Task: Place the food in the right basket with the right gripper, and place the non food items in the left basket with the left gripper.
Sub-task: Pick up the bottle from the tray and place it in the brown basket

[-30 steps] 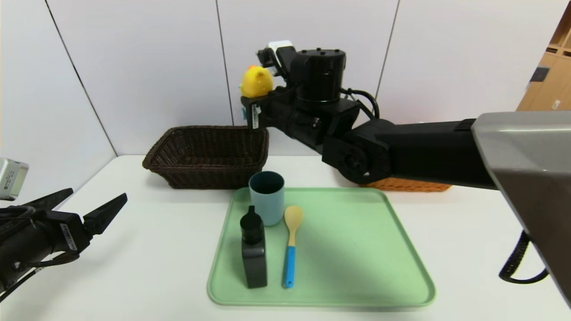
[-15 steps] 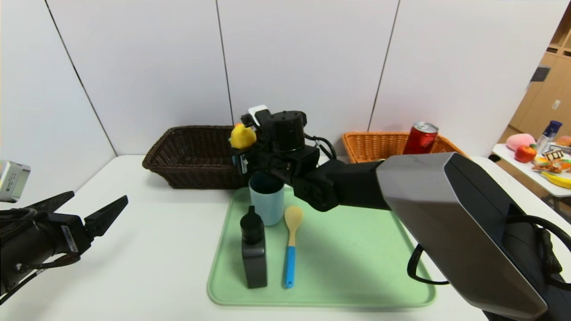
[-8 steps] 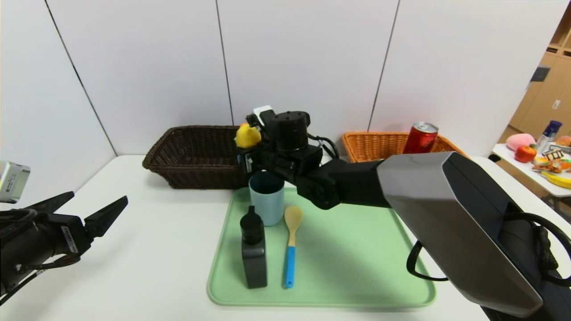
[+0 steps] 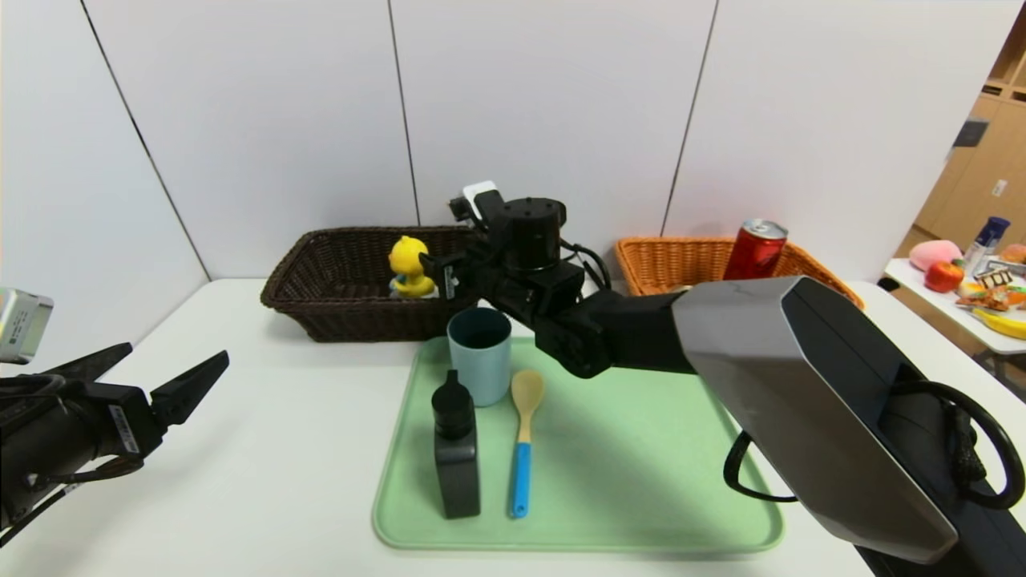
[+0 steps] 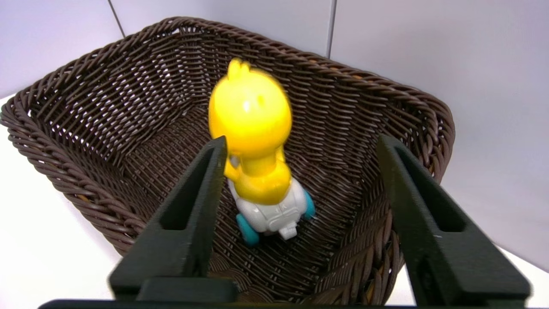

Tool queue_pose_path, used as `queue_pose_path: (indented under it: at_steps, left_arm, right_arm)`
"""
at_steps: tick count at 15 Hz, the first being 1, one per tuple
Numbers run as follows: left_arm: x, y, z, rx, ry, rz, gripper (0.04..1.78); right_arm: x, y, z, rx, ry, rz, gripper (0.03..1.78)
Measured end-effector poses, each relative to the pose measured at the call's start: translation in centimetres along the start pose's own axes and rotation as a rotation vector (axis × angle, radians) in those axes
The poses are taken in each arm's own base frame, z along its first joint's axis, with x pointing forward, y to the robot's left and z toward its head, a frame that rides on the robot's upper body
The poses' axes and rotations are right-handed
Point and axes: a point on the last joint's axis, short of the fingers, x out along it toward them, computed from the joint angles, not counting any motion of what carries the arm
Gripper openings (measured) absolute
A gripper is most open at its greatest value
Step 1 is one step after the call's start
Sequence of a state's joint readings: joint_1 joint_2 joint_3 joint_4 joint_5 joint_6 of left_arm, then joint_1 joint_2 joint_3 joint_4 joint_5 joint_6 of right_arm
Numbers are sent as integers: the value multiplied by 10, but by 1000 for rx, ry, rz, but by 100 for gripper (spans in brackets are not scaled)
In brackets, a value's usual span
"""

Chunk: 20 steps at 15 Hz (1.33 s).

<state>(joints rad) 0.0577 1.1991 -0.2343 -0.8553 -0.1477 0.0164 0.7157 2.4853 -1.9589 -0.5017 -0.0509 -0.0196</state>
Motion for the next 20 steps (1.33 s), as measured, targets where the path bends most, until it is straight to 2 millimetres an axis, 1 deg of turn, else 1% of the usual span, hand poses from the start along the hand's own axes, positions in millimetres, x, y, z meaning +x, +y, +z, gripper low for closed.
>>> queue_pose_path:
  at_steps: [2, 4, 5, 7, 10, 11, 13, 15, 17, 20]
  left_arm:
    - [0, 0, 0, 2, -2, 0, 169]
    - [0, 0, 0, 2, -4, 0, 169]
    - [0, 0, 0, 3, -4, 0, 169]
    - [0, 0, 1, 5, -6, 0, 169]
    - [0, 0, 3, 4, -14, -1, 169]
    - [0, 0, 4, 4, -17, -4, 169]
    - [1, 0, 6, 5, -26, -10, 169]
    - [2, -6, 11, 11, -58, -51, 169]
    - [3, -22, 17, 11, -99, -152, 169]
    - [0, -54, 22, 5, -126, -356, 169]
  right_arm:
    - [0, 0, 0, 1, -2, 0, 134]
    - [-4, -3, 11, 3, -24, -14, 142]
    - [-8, -6, 22, 4, -40, -24, 145]
    - [-21, -20, 51, -1, -68, -68, 151]
    - [-52, -45, 93, -1, -80, -169, 158]
    - [-64, -50, 100, 2, -71, -184, 159]
    - [-93, -56, 100, 7, -12, -200, 162]
    - [-126, -57, 92, 22, 44, -210, 164]
    - [-161, -58, 80, 34, 66, -219, 166]
    - [-208, -64, 66, 44, 53, -249, 167]
